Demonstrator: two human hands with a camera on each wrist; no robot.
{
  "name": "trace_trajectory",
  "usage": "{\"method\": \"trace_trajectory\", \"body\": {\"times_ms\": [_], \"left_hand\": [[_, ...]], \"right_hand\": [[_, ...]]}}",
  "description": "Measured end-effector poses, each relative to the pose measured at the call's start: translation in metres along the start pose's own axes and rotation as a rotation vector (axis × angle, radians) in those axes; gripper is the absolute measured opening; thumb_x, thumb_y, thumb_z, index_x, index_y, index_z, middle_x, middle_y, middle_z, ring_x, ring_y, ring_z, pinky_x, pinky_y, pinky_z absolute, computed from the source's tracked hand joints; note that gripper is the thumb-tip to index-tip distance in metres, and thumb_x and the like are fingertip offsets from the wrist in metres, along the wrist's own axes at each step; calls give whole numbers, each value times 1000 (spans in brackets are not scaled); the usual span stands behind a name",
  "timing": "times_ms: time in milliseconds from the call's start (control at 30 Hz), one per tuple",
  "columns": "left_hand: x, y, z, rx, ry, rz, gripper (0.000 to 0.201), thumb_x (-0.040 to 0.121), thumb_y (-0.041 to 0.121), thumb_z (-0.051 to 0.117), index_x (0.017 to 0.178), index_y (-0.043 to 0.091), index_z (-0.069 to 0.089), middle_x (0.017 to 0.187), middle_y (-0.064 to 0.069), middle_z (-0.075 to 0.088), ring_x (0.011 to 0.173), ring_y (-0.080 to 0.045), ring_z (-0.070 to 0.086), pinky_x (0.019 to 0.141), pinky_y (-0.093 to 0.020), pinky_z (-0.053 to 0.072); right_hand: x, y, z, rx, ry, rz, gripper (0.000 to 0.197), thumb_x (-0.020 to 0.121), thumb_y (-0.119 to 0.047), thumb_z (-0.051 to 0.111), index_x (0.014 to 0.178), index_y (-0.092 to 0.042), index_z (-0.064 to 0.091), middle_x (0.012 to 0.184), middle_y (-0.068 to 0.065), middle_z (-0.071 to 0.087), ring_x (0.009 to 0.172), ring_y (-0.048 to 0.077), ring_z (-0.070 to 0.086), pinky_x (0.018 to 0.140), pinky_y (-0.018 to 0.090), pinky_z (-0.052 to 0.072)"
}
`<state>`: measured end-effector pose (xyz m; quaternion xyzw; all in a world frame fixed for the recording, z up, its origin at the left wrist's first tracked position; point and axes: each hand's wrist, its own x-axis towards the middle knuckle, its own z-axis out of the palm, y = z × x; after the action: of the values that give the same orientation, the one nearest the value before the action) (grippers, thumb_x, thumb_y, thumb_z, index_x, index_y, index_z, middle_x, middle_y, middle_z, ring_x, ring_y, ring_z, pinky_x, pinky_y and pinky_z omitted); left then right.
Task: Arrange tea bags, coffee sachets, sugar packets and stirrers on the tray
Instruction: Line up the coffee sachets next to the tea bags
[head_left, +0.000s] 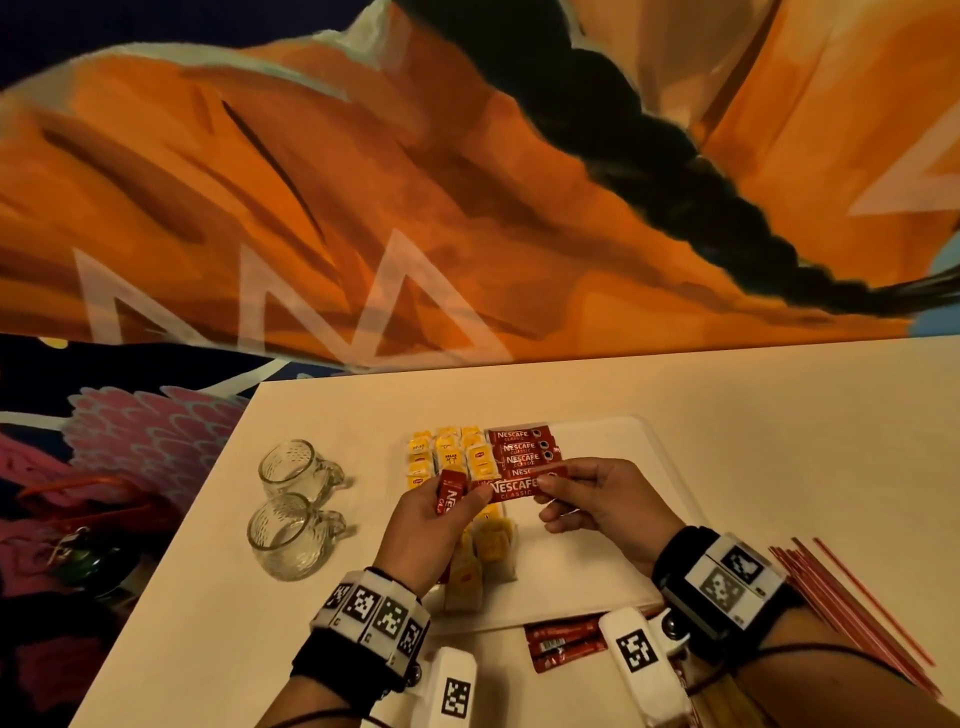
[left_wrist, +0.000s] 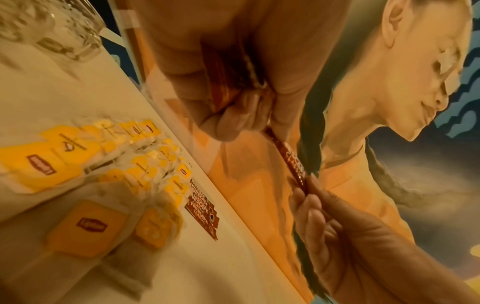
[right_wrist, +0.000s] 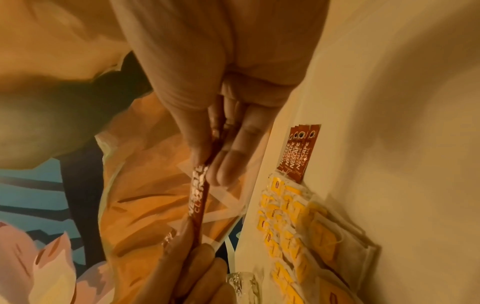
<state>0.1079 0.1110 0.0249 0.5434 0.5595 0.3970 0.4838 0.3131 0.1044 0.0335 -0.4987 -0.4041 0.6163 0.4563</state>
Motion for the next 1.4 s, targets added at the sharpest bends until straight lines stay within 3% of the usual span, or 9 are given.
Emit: {"method": "trace_trajectory", "body": {"times_ms": [200,300,467,600,700,900,1200,1300,1400], "left_hand": [[8,-9,5,43,-7,-15,12,88,25,66,96,17,66,49,16,58,41,2,48,48,-22,38],[7,-13,3,115,-34,-36,18,87,36,65,94,19,64,47,14,56,38,1,47,45,-21,36],[14,-21,-10,132,12,-187,35,87,50,59,88,15,58,54,3,54,40,-15,49,39,-24,37],[19,-28,-16,-47,21,-408,29,95,35,44,83,13,58,56,-6,52,42,-22,46,44,-25,38],[20,-32,-19,-32,-4,-420,25,96,29,40,82,16,56,57,-4,54,47,-22,49,49,-25,39],[22,-41,-19,-24,-19,-272,13,95,14,52,101,17,62,98,-4,70,90,-19,66,74,-29,46],[28,-47,-20,-117,12,-281,9,83,22,70,90,15,71,88,-7,75,88,-29,71,88,-50,53],[27,-39,-16,-254,6,-312,17,80,20,72,94,10,72,91,-13,75,87,-31,71,82,-46,56],[29,-28,-9,-453,-27,-371,30,73,19,74,99,5,71,91,-17,74,79,-29,71,77,-43,57]], "right_hand": [[9,11,-7,-173,-13,18,14,92,-4,60,102,-1,68,87,17,71,72,21,71,64,27,59],[13,15,-17,-238,-38,66,18,95,-9,57,107,-3,69,88,18,71,76,23,72,67,27,59],[35,29,-60,-412,174,122,14,90,-10,65,100,-4,73,64,5,65,53,9,56,49,20,46],[59,47,-79,-459,303,231,17,85,-11,71,96,2,72,44,-2,55,34,5,44,36,16,33],[75,53,-76,-477,346,241,19,82,-16,75,92,0,72,39,-7,55,28,2,42,33,13,32],[96,57,-66,-534,357,246,24,74,-25,82,87,-9,70,62,4,65,42,10,51,39,18,38],[102,60,-61,-633,362,236,39,72,-32,83,97,-12,62,73,2,65,58,19,60,52,27,44],[100,56,-57,-781,369,239,48,72,-45,80,103,-17,56,84,3,67,77,20,65,70,33,52],[87,37,-39,-821,275,95,38,79,-47,73,103,-20,58,83,-1,66,82,17,63,71,31,47]]}}
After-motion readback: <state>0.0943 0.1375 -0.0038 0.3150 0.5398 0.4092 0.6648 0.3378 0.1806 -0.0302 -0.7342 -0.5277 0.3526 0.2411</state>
